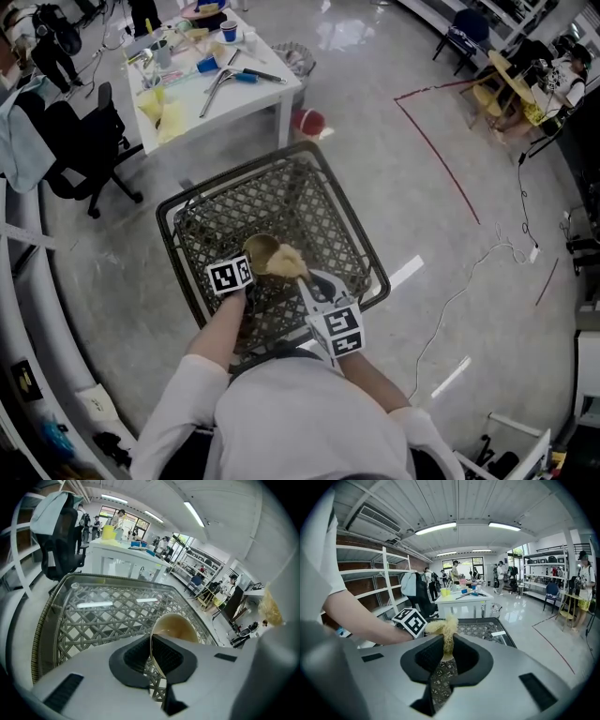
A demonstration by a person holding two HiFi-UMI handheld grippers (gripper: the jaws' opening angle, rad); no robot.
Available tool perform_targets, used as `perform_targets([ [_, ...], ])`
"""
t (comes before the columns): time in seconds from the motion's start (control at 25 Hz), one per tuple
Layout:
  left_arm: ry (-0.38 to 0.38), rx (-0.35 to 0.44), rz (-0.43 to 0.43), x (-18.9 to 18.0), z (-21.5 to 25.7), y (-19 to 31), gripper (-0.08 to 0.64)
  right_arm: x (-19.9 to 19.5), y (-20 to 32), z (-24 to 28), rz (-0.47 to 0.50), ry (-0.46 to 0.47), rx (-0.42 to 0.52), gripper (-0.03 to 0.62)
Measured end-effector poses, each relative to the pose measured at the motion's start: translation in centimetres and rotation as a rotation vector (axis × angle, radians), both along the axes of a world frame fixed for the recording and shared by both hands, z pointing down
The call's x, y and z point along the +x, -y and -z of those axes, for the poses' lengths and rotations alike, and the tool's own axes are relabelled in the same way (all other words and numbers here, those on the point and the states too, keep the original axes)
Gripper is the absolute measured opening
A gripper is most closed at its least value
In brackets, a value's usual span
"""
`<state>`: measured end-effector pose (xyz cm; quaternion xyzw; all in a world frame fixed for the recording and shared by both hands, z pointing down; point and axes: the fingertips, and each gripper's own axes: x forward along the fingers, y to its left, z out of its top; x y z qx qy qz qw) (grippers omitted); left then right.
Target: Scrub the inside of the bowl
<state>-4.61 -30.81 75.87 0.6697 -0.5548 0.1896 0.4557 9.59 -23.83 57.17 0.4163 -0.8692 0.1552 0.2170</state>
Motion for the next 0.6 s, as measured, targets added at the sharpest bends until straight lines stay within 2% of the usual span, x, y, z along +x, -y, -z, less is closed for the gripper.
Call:
perform_targets([
  [0.6,-0.042,-0.095,0.005,0.6,-3.0,-0.8,0.044,-0.2,0.3,-1.3,0.013,-0.012,-0.020,0.069],
])
